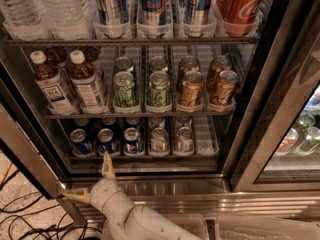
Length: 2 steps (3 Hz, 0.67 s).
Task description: Pick pepsi can from bottom shelf of fridge
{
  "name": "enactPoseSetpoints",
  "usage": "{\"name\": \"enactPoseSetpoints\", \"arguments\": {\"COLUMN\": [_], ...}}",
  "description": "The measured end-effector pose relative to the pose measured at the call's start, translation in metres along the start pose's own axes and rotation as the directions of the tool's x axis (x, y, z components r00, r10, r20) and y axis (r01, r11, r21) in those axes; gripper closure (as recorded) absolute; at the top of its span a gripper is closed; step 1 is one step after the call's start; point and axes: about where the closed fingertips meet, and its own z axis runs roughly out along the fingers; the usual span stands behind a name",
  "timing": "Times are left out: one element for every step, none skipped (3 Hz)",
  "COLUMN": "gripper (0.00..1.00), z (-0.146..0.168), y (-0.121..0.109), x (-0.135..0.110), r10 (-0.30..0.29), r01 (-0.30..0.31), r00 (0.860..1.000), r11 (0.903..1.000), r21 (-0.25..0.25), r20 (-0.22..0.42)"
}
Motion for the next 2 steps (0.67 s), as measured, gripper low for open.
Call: {"name": "enactPoseSetpoints", "arguments": {"gripper": [0.00,0.00], "z": [0.0111,0.0110], "y": [-0.0187,-0.0186], "x": [0.0120,0.0126], "r10": [0.025,0.023], "r01": [-0.029,-0.028], "r00": [0.997,0.997], "r11": [0.9972,0.9971], "r21": [0.069,0.071], "r20": [0.067,0.068]}}
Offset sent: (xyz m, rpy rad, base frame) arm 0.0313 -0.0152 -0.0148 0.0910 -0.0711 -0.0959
